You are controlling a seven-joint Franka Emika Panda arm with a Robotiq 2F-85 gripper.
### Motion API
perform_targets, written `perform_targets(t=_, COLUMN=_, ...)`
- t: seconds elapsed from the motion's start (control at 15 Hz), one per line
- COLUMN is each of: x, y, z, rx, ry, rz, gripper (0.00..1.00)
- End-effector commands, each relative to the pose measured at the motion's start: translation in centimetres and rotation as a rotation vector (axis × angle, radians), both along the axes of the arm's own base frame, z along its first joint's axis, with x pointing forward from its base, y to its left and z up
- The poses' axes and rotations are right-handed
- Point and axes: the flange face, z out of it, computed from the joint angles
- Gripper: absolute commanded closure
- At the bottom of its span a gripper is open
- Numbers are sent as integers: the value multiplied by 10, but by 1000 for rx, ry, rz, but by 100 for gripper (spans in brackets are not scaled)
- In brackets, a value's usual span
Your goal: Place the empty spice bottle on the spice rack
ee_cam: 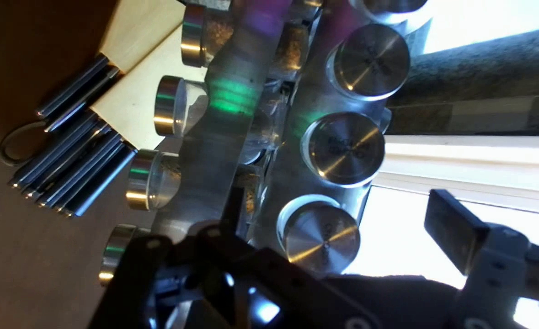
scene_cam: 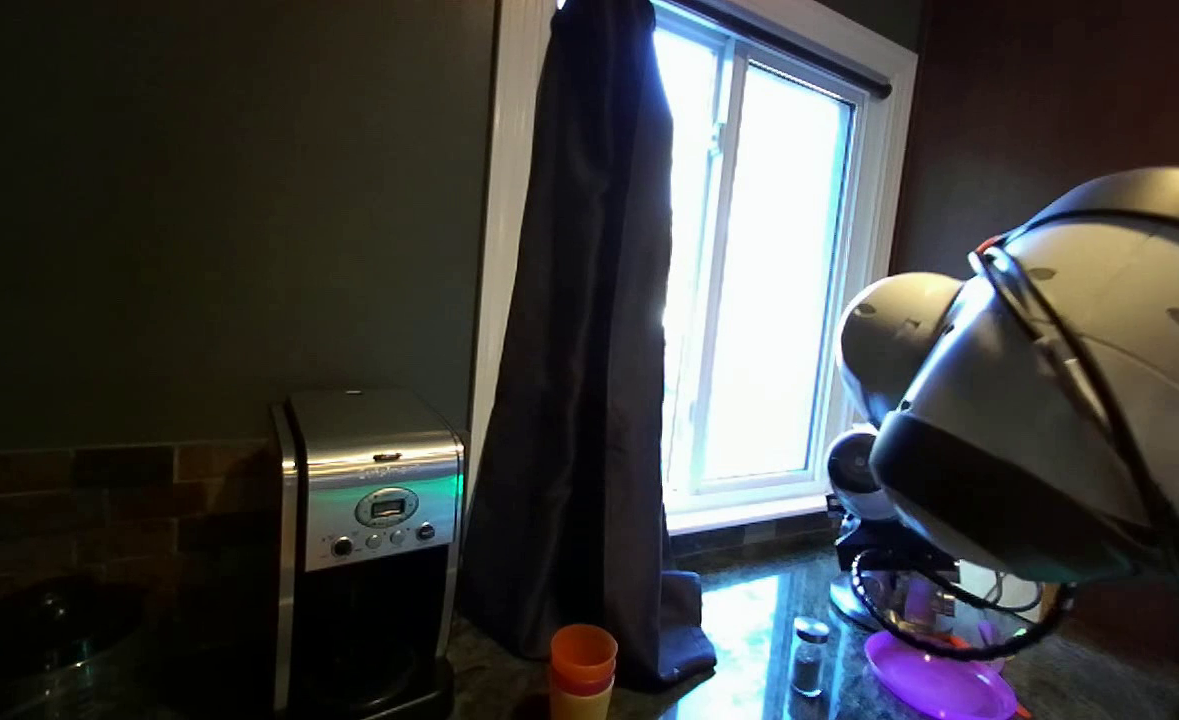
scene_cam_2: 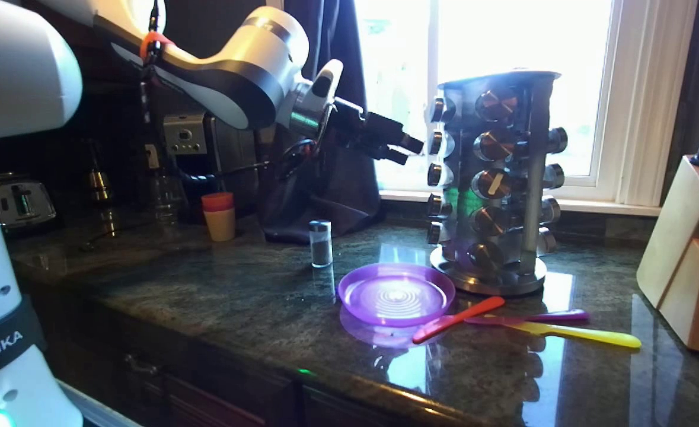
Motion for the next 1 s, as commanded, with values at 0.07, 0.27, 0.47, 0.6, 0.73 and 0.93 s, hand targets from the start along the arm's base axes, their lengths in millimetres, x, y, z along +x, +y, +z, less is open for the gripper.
perform_targets(t=0.07, x=-44, y=13, z=17, rx=165, ry=102, rz=139, gripper=0)
perform_targets(t=0.27, x=-67, y=6, z=25, rx=221, ry=152, rz=204, gripper=0)
perform_targets(t=0.47, x=-76, y=-5, z=28, rx=283, ry=186, rz=265, gripper=0)
perform_targets(t=0.6, x=-81, y=-8, z=25, rx=326, ry=203, rz=309, gripper=0)
perform_targets(t=0.73, x=-86, y=-9, z=20, rx=378, ry=216, rz=353, gripper=0)
perform_targets(t=0.93, x=-92, y=-2, z=8, rx=467, ry=234, rz=423, gripper=0)
